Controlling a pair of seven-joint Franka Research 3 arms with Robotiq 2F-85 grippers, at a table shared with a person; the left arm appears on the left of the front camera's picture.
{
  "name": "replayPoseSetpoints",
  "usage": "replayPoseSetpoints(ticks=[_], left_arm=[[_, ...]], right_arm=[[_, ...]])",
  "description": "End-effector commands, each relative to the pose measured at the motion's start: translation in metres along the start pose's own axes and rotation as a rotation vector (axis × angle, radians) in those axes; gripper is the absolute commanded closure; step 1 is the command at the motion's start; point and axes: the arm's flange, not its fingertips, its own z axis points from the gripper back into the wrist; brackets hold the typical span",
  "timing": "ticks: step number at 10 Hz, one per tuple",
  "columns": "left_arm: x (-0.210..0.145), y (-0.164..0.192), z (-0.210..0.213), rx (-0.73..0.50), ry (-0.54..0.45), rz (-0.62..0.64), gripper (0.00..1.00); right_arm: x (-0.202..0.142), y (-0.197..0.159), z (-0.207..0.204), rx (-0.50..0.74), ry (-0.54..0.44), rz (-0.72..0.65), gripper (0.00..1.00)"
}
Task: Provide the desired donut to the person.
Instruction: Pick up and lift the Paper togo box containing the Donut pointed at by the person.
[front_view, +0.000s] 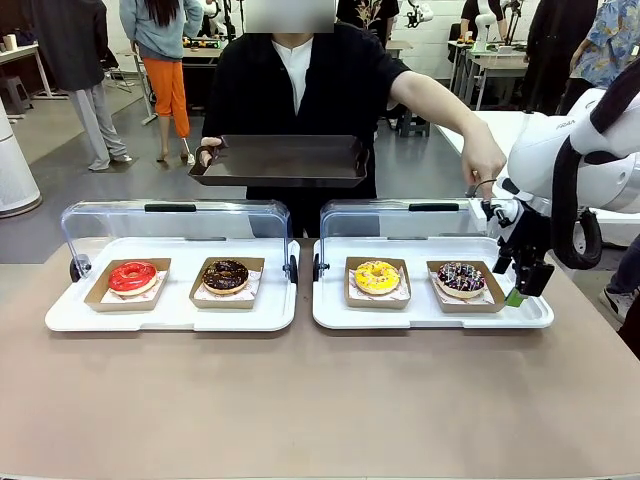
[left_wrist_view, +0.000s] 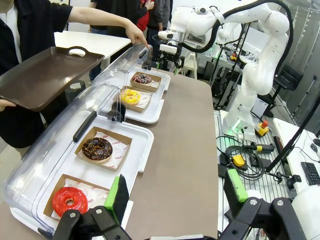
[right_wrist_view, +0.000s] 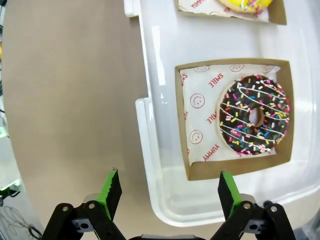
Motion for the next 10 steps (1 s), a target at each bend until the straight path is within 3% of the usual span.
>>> replayPoseSetpoints(ticks=[1, 10], left_arm=[[0.001, -0.002, 0.001, 0.0, -0.006, 0.005, 0.0], [0.001, -0.002, 0.001, 0.0, -0.006, 0.005, 0.0]], right_arm=[[0.001, 0.0, -0.017, -0.014, -0.025, 0.016, 0.0], [0.0, -0.026, -0.046, -0.029, 0.0, -0.033, 0.0]])
